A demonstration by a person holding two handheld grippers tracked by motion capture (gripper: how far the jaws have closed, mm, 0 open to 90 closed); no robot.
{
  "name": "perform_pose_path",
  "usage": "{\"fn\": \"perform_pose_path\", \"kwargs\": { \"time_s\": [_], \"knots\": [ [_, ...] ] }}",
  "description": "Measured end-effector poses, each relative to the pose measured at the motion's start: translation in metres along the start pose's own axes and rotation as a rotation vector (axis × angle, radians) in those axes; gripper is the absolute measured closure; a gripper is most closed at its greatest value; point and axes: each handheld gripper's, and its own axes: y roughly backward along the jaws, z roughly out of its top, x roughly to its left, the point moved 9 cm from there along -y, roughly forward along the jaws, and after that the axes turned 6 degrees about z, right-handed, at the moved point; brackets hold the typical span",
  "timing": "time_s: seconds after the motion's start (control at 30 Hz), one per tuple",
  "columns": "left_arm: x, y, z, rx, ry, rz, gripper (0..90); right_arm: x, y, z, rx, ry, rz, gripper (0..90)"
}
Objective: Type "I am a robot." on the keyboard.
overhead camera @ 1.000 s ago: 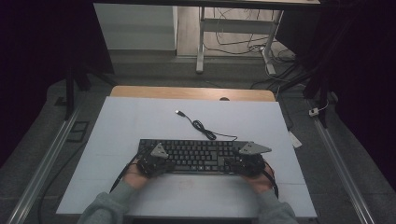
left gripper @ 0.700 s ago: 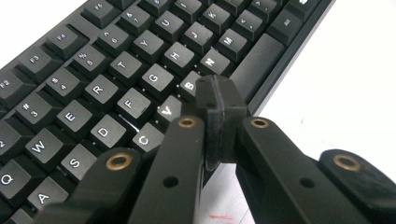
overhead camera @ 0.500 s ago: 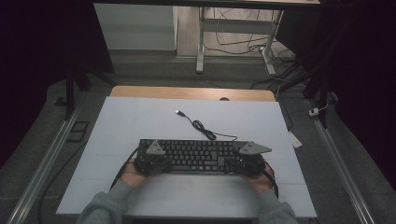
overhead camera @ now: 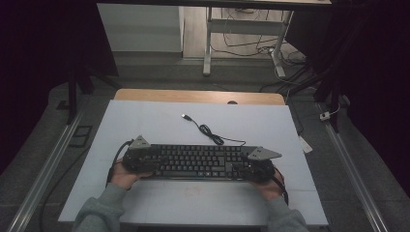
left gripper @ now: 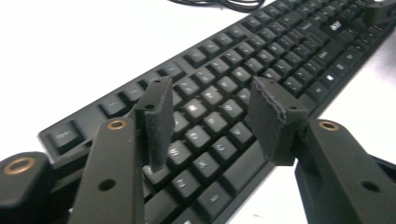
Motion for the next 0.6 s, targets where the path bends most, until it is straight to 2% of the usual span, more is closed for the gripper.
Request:
{"fn": "perform_pose_path", "kwargs": {
  "time_s": [0.2, 0.6],
  "knots": [
    [0.012, 0.004, -0.002, 0.002, 0.018, 0.032, 45.2, 0.000, 0.000, 0.000, 0.000, -0.001, 0.001, 50.2],
    [0.016, 0.001, -0.005, 0.023, 0.016, 0.056, 42.7, 0.000, 0.000, 0.000, 0.000, 0.000, 0.000, 50.2]
  ]
}}
